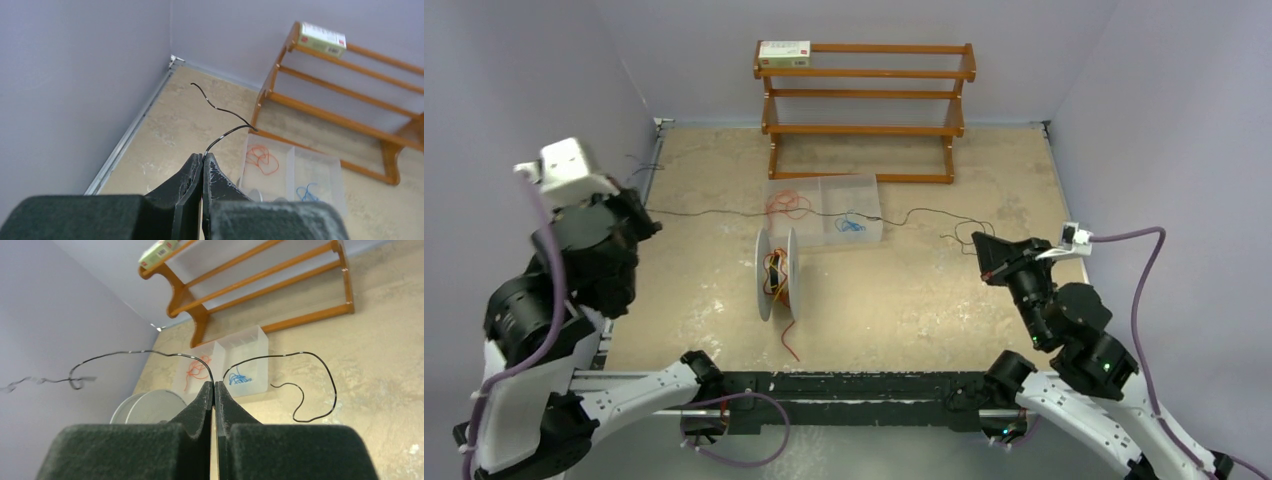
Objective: Wrap the cables
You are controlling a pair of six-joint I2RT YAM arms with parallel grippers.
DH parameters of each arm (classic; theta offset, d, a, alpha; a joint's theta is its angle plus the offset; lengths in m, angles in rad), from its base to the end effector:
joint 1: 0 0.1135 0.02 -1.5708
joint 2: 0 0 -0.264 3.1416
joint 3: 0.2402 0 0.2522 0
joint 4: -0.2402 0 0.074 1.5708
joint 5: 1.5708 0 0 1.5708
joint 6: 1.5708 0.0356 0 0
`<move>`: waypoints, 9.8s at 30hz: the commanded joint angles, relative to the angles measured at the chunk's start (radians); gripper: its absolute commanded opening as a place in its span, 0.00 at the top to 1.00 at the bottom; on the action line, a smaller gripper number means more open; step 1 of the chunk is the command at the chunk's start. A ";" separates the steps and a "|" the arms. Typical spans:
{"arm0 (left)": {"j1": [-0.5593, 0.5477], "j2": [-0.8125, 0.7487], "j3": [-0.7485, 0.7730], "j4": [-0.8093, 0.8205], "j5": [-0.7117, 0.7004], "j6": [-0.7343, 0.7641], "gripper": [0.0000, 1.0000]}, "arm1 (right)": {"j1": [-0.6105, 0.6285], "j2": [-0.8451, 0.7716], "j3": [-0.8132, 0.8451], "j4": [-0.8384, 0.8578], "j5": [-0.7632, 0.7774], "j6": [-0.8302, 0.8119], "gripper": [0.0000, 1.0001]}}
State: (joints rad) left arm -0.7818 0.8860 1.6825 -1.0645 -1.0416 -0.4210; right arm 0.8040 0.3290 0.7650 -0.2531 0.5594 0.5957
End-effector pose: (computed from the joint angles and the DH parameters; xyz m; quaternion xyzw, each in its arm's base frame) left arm 0.0714 -0.0276 0.5107 -0.1730 0.7327 0.0287 0.6575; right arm 0.0617 0.0368 0.3756 0.1472 0.6335 0.3408 0.6789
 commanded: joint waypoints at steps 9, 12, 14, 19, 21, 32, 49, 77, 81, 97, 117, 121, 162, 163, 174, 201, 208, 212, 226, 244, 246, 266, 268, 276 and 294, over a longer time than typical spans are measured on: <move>-0.002 -0.183 0.041 0.129 -0.216 -0.026 1.00 | 0.000 0.101 -0.043 -0.114 0.194 0.189 1.00; -0.002 -0.189 0.060 0.144 -0.228 -0.008 1.00 | 0.000 0.136 -0.065 -0.160 0.236 0.251 1.00; -0.002 -0.187 0.079 0.146 -0.239 0.003 1.00 | 0.000 0.163 -0.085 -0.195 0.252 0.310 1.00; -0.002 -0.197 0.098 0.171 -0.250 0.032 1.00 | 0.000 0.208 -0.135 -0.232 0.263 0.402 1.00; -0.002 -0.194 0.105 0.176 -0.244 0.038 1.00 | 0.000 0.217 -0.150 -0.238 0.261 0.422 1.00; -0.001 -0.130 0.161 0.199 -0.172 0.074 1.00 | 0.000 0.282 -0.158 -0.221 0.219 0.448 0.77; -0.002 -0.029 0.214 0.180 -0.075 0.097 1.00 | 0.000 0.231 -0.099 0.062 -0.170 -0.039 0.25; -0.002 0.117 0.166 0.270 0.972 0.048 1.00 | 0.000 0.471 0.358 0.250 -1.107 -0.556 0.16; -0.002 0.073 0.028 0.429 1.091 -0.020 1.00 | 0.000 0.510 0.382 0.343 -1.160 -0.548 0.16; -0.002 -0.006 -0.269 0.777 1.320 -0.006 1.00 | 0.000 0.571 0.238 0.891 -1.024 0.194 0.17; -0.002 -0.110 -0.457 0.984 1.523 0.168 1.00 | 0.000 0.691 0.155 1.285 -1.032 0.612 0.18; -0.002 -0.123 -0.473 0.989 1.515 0.177 1.00 | 0.000 0.715 0.155 1.352 -1.050 0.632 0.26; -0.002 -0.105 -0.522 1.069 1.437 0.186 1.00 | 0.003 0.736 0.078 1.506 -1.065 0.696 0.54; -0.002 -0.105 -0.522 1.072 1.437 0.186 1.00 | 0.003 0.740 0.078 1.514 -1.066 0.702 0.54; -0.002 -0.106 -0.532 1.090 1.424 0.191 1.00 | 0.003 0.752 0.064 1.540 -1.072 0.714 0.59; -0.001 -0.127 -0.553 1.032 1.475 0.203 1.00 | 0.003 0.718 0.077 1.505 -1.001 0.658 0.81; -0.002 -0.126 -0.567 1.016 1.470 0.201 1.00 | 0.003 0.718 0.113 1.441 -0.993 0.605 1.00; -0.002 -0.139 -0.565 0.969 1.418 0.204 0.73 | 0.003 0.680 0.131 1.316 -0.967 0.527 1.00; -0.002 -0.226 -0.541 0.706 0.986 0.118 0.33 | 0.001 0.514 0.402 0.433 -0.635 -0.011 1.00; -0.001 -0.236 -0.542 0.280 0.400 -0.295 0.29 | 0.001 0.621 0.923 -0.132 0.045 -0.559 1.00; -0.002 -0.235 -0.548 0.221 0.354 -0.344 0.29 | 0.001 0.653 0.948 -0.150 0.079 -0.580 1.00; -0.002 0.035 -0.669 0.159 0.470 -0.367 0.36 | 0.001 0.727 0.663 -0.195 -0.091 -0.506 1.00; -0.002 0.068 -0.672 0.167 0.477 -0.346 0.40 | 0.001 0.729 0.642 -0.198 -0.111 -0.505 1.00; -0.002 0.132 -0.655 0.161 0.467 -0.268 0.66 | 0.001 0.722 0.581 -0.206 -0.163 -0.492 1.00; -0.002 0.183 -0.559 0.204 0.634 -0.037 1.00 | 0.001 0.721 0.582 -0.312 -0.182 -0.547 1.00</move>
State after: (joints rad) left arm -0.7815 1.0702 1.0550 -0.9131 -0.4786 -0.5564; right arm 0.8047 1.0668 1.3178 -0.5415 0.3759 0.0883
